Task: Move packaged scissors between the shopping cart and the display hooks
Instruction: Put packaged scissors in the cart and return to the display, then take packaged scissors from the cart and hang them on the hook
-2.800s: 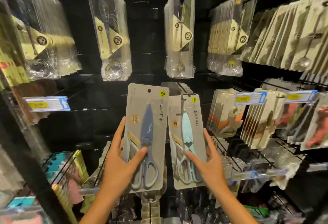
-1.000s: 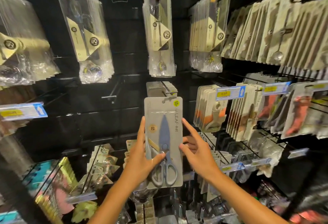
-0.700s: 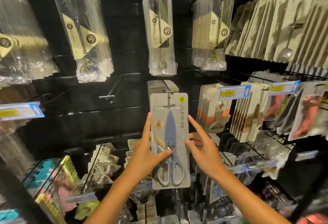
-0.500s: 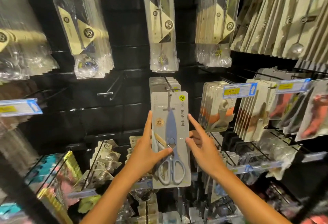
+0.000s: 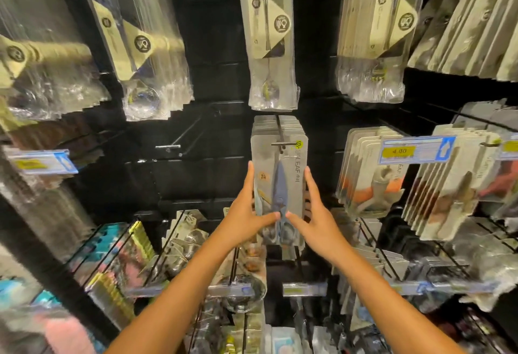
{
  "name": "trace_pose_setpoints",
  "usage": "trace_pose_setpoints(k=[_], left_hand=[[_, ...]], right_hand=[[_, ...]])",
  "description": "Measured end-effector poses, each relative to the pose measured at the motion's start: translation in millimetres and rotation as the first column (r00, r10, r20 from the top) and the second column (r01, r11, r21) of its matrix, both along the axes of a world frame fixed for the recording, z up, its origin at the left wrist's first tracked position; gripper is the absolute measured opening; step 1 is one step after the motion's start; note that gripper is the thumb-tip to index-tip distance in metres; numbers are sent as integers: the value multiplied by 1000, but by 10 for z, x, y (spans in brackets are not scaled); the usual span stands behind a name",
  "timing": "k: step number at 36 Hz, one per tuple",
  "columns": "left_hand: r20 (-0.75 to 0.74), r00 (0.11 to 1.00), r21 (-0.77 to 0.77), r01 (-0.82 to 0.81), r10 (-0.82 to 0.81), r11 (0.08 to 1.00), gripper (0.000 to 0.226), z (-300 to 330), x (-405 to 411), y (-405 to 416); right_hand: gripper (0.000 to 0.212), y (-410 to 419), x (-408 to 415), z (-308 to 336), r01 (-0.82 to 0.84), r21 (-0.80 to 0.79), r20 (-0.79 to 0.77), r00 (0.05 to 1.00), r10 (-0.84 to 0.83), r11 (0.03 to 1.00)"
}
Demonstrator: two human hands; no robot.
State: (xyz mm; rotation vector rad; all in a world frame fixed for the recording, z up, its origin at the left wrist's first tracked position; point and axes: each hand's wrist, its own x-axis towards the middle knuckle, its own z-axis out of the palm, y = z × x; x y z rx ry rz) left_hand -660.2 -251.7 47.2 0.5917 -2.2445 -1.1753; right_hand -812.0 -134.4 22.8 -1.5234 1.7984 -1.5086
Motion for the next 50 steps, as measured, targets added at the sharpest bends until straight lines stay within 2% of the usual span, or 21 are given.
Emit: trace_pose_setpoints(k=[7,12,15,18,23,26,32,37,44,50], left_hand=[[70,981,-80,-174,180,981,120,-17,-97,-73],[143,949,-172,-257,282,951,101,-179,71,-29],[202,925,-266,-264,321,927,92,-355,306,3],[205,911,-348,-274,358,897,81,-502,617,56],[244,877,-451,-274,413,849,71,-691,1372,260],[262,853,-510,-274,451,815,69,-816,1914,378],[321,759,-577,-318,567,753,61,-1095,3089,650],[332,660,-597,-406,674,692,58,-1310,4118,999],[402,459,-528,-591,792,610,55,-1785,5701,1623],[504,274,-463,-715,819,524,56,-2291,6838,2209]], right_hand=[[101,-229,-87,-141,103,-50,1,995,-103,993],[83,-192,-55,-362,218,-38,-1,976,-218,975],[71,-57,61,-460,247,-144,-60,965,-257,958],[61,16,243,-566,142,-215,-233,953,-192,966],[51,-65,712,-806,-153,-32,-282,949,138,988],[45,-157,1077,-888,-308,83,-337,886,318,948],[48,-359,1951,-981,-474,273,-429,718,547,837],[46,-422,2905,-1015,-564,294,-493,602,628,772],[56,-496,4422,-1249,-674,406,-571,340,747,617],[56,-499,5558,-1623,-677,556,-532,158,832,483]])
